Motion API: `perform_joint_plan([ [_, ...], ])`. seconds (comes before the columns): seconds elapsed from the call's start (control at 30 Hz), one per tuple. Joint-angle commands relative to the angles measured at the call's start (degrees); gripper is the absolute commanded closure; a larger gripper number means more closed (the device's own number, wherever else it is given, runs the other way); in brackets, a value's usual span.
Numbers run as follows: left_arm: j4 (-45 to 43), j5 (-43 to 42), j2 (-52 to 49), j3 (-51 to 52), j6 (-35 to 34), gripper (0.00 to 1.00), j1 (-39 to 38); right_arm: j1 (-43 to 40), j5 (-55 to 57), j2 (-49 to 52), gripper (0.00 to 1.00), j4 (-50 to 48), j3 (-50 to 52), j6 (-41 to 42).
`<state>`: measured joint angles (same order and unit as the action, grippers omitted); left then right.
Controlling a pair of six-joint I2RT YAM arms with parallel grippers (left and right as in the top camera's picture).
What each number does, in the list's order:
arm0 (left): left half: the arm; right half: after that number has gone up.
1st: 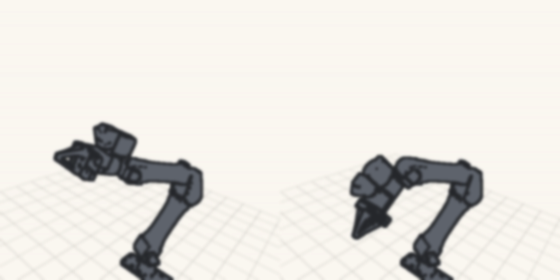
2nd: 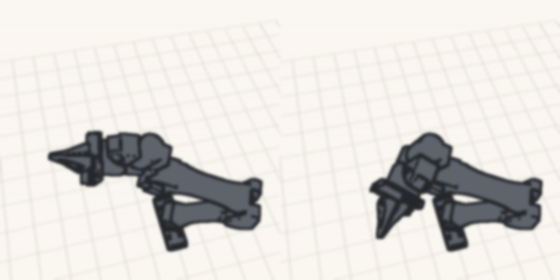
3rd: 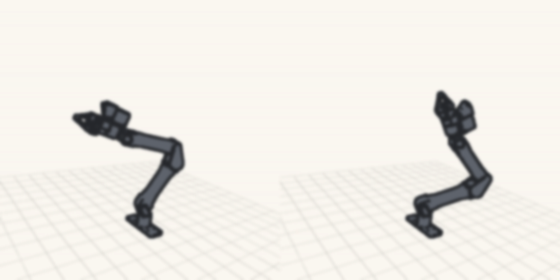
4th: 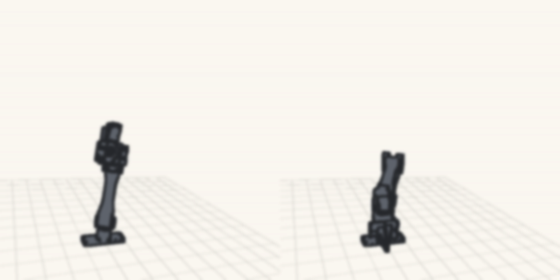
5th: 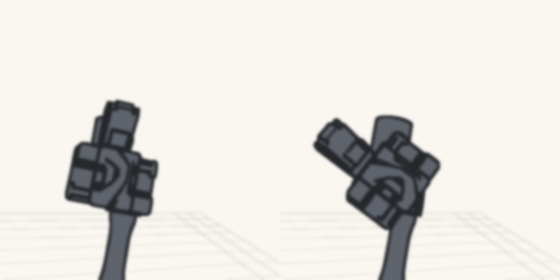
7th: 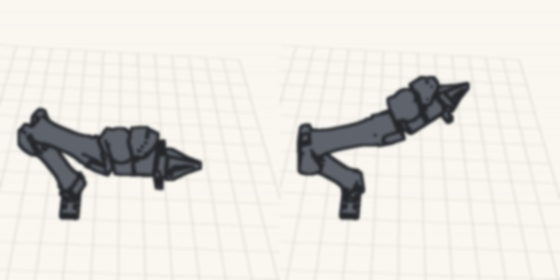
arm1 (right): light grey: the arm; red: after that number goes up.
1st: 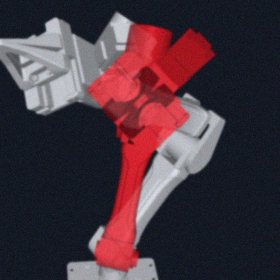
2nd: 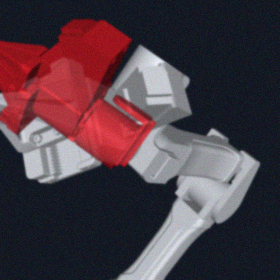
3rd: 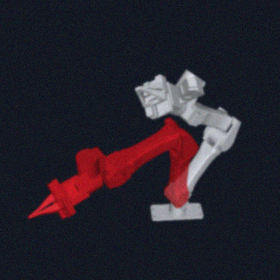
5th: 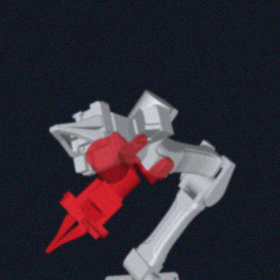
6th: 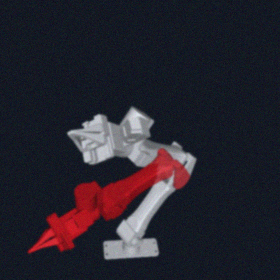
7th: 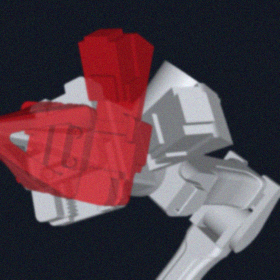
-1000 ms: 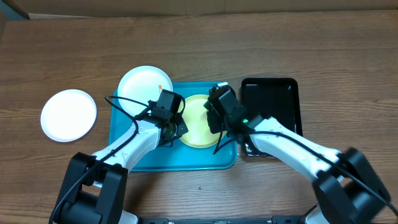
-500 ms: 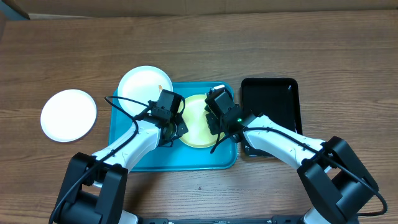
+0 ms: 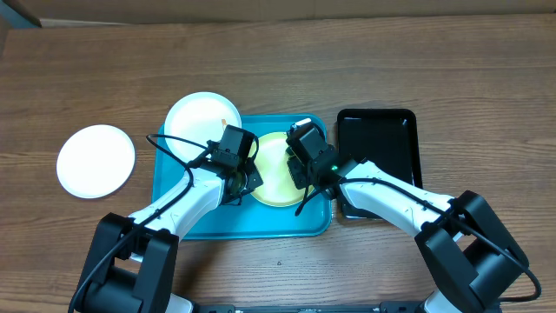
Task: Clean dirty plates on tray and stack at the side
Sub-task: 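Scrub the yellow plate with the sponge in the right gripper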
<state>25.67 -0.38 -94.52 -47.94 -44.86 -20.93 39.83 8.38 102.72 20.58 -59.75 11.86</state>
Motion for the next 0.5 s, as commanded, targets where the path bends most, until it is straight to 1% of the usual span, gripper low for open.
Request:
perform_joint_plan([
  [0.0,0.74,0.5,-1.05,1.2,1.14,0.96,-0.22,-0.11,0.66,0.31,0.58,-0.37,-0.09,-0.94],
  [0.2,0.87,0.52,-1.05,1.2,1.14,0.96,-0.22,-0.11,0.66,1.38,0.57,-2.12,-0.09,-2.1],
  [0.23,0.9,0.5,-1.05,1.2,1.14,0.96,-0.22,-0.11,0.63,1.75,0.58,-2.08,-0.09,-2.08],
  [0.3,0.9,0.52,-1.05,1.2,1.14,0.96,-0.22,-0.11,0.61,2.75,0.65,-1.95,-0.09,-2.08],
  [0.33,0.9,0.52,-1.05,1.2,1.16,0.96,-0.22,-0.11,0.61,3.19,0.66,-1.84,-0.09,-2.08],
  [0.37,0.87,0.52,-1.05,1.2,1.14,0.96,-0.22,-0.11,0.61,4.0,0.71,-1.81,-0.09,-2.08],
  [0.47,0.9,0.52,-1.05,1.2,1.14,0.96,-0.22,-0.11,0.59,4.72,0.95,-1.95,-0.09,-2.05],
])
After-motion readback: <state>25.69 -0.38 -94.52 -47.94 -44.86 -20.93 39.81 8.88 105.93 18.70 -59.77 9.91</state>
